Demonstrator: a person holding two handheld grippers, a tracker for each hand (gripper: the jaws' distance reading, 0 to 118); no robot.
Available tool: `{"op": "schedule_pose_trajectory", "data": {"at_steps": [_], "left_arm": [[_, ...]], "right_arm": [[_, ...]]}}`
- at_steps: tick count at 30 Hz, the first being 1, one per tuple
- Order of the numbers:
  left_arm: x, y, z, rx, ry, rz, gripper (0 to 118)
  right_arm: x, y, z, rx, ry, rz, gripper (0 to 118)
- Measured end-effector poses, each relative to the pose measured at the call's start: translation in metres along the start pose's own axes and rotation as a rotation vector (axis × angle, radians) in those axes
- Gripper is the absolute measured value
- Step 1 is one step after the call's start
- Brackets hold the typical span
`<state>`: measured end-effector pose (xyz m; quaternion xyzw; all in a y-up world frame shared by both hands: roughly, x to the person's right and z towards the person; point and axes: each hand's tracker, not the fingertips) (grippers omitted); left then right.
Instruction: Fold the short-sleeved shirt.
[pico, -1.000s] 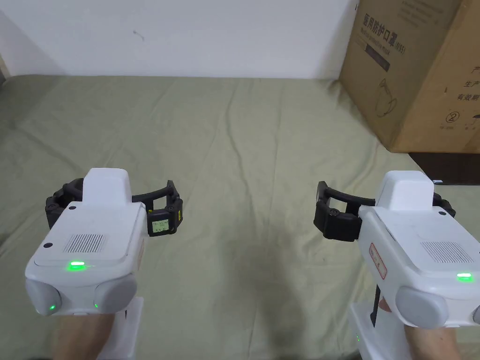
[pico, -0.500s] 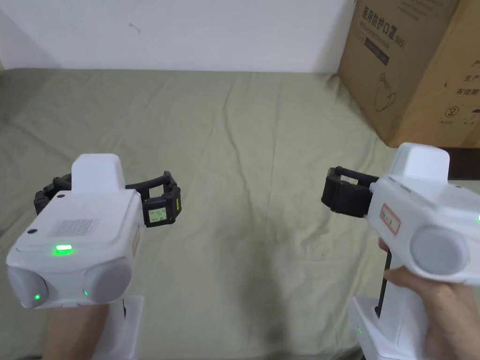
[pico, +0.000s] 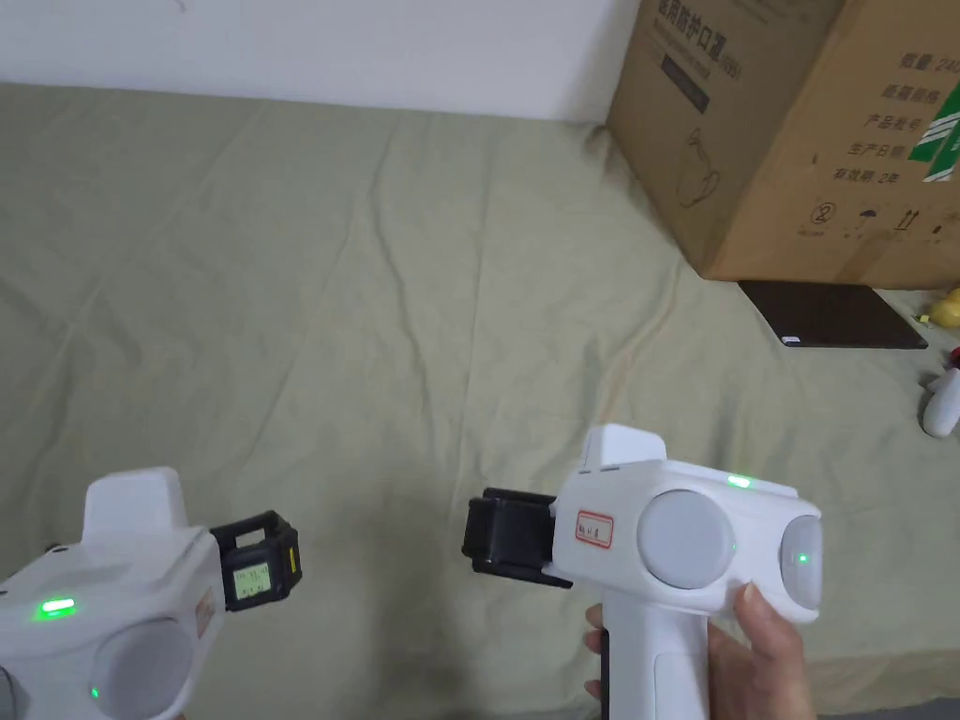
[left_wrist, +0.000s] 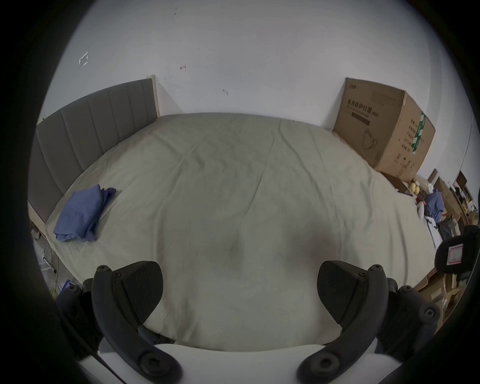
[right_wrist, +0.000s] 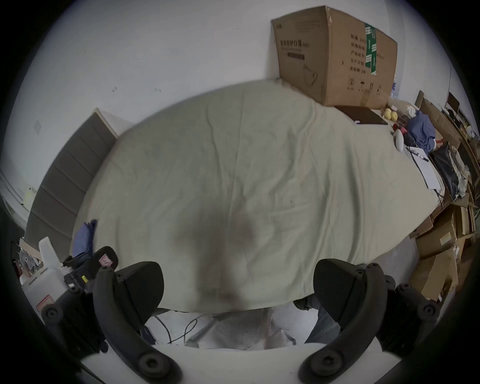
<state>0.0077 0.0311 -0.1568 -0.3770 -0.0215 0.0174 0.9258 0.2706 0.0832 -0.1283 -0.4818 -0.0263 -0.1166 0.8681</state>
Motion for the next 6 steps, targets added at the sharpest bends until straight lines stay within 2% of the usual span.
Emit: {"op": "schedule_pose_trajectory", "data": {"at_steps": [4, 6], "left_arm": [[-0.003, -0.004, -0.012, -0.043, 0.036, -0.016, 118], [-0.007, -0.002, -0.025, -0.068, 0.042, 0.002, 118]], "right_arm": [[-0.002, -0.001, -0.023, -0.008, -0.042, -0.014, 114], [-0.006, 0.001, -0.039, -0.024, -0.112, 0.058, 114]]}}
